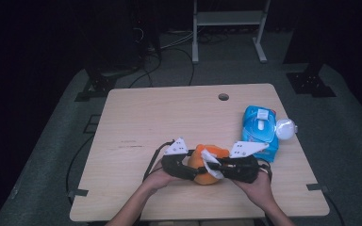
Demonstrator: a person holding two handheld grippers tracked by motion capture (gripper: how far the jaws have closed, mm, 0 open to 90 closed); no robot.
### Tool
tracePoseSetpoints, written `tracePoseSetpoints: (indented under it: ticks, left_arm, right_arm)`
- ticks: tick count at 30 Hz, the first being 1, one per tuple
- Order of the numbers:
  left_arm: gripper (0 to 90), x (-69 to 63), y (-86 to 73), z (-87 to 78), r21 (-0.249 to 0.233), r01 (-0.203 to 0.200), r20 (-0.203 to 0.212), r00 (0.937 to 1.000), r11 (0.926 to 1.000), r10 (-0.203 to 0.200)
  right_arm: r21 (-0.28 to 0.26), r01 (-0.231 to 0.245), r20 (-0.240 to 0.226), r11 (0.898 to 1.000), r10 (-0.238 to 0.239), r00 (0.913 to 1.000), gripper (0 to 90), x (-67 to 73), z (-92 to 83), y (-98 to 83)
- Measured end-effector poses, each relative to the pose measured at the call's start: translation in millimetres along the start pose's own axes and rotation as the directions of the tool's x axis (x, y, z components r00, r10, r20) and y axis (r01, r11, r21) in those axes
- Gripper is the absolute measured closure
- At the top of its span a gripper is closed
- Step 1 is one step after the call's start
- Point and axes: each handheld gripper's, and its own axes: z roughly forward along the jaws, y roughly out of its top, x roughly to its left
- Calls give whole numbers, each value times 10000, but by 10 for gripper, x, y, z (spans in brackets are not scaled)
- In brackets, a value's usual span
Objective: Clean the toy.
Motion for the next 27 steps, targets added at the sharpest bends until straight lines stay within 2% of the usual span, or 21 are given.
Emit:
tracePoseSetpoints:
  ticks: [1,3,5,8,9,11,14,16,18,20,22,24,27]
  left_arm:
    - [273,10,-6,-6,-30,46,16,10000,10000,-46]
    - [276,21,-14,-4,-55,68,41,10000,10000,-68]
    - [278,31,-24,-3,-84,50,54,10000,10000,-49]
    - [278,33,-39,-9,-122,-37,155,9999,9999,39]
    - [277,30,-42,-7,-159,-27,151,9999,9999,29]
    - [273,25,-44,6,-207,14,152,9999,9998,-10]
    - [261,16,-46,18,-247,67,94,9999,9997,-65]
    - [259,-3,-44,28,-244,52,56,10000,9997,-50]
    - [260,-46,-40,56,-191,-125,57,9999,9997,126]
    - [260,-83,-35,72,-64,-457,55,9989,9989,457]
    - [262,-81,-35,66,-43,-462,66,9989,9989,463]
    - [265,-75,-48,59,-80,-469,119,9988,9989,470]
    - [265,-84,-59,48,-43,-703,203,9973,9975,703]
  right_arm:
    - [5,10,2,10000,-10,10000,795,-7,-4,5]
    - [-86,-300,40,9995,300,9995,796,-94,-47,-3]
    - [-150,-440,376,9989,445,9983,796,-188,-93,-41]
    - [-188,-1044,1070,9944,1058,9886,795,-376,-191,-142]
    - [-165,-1198,1136,9927,1210,9861,795,-411,-203,-167]
    - [-252,-1435,934,9893,1452,9850,795,-435,-214,-212]
    - [-172,-953,805,9953,964,9921,795,-313,-175,-163]
    - [-184,-584,539,9981,594,9968,795,-194,-127,-103]
    - [-222,-271,237,9994,276,9993,795,-89,-78,-50]
    - [-191,49,279,9998,-44,9996,796,-15,-42,-10]
    - [-135,166,448,9998,-160,9989,797,-23,-36,11]
    - [-220,-100,540,9997,111,9985,798,-99,-64,-5]
    - [-253,-411,1065,9988,436,9934,797,-241,-136,-52]
